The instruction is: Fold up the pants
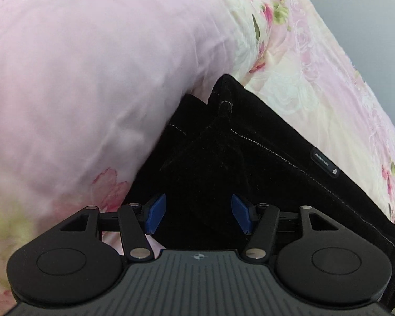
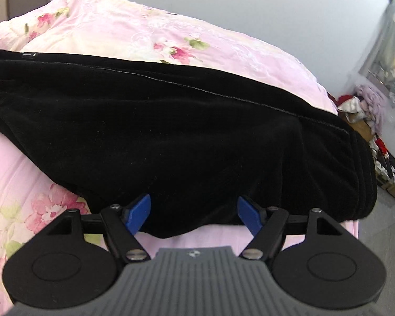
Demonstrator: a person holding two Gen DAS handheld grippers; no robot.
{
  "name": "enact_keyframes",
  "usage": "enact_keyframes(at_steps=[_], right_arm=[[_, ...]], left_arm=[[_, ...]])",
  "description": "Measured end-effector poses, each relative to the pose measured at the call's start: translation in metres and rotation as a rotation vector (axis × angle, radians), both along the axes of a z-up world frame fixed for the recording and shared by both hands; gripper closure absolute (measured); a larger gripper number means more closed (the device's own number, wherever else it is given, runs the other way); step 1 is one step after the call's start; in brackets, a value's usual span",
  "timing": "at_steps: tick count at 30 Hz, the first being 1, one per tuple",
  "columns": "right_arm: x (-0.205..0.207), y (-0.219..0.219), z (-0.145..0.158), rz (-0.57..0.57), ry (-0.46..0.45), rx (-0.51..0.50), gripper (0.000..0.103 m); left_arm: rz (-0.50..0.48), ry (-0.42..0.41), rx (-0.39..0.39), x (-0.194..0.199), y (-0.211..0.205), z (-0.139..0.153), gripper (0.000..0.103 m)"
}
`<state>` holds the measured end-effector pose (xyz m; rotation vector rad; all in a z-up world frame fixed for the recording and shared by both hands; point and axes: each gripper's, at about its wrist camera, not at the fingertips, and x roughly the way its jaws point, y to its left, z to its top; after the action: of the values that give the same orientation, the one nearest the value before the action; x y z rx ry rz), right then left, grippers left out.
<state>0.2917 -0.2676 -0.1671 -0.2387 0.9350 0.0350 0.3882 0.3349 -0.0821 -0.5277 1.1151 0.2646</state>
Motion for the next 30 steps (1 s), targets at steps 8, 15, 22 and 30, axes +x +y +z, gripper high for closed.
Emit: enact_keyframes(at_steps=[8, 15, 22, 30], right_arm=[[-0.031, 0.015, 0.007, -0.06, -0.068, -0.022, 0.027], [-0.049, 0.03, 0.001, -0.059, -0.044, 0.032, 0.026], [-0.055, 0.032, -0.011, -0.204, -0.091, 0.042, 0.028], [-0.055, 0.031, -0.026, -0.363, -0.081, 0.195, 0.028]], left_arm=[[-0.061, 0.017, 0.02, 0.005, -0.009, 0.003, 0.098], [-0.048, -0.016, 0.063, -0.013, -0.008, 0.043, 0.099], [-0.079, 0.01, 0.139, -0.018, -0.008, 0.004, 0.099], [-0.09, 0.013, 0.166, -0.015, -0.012, -0.025, 0.098]])
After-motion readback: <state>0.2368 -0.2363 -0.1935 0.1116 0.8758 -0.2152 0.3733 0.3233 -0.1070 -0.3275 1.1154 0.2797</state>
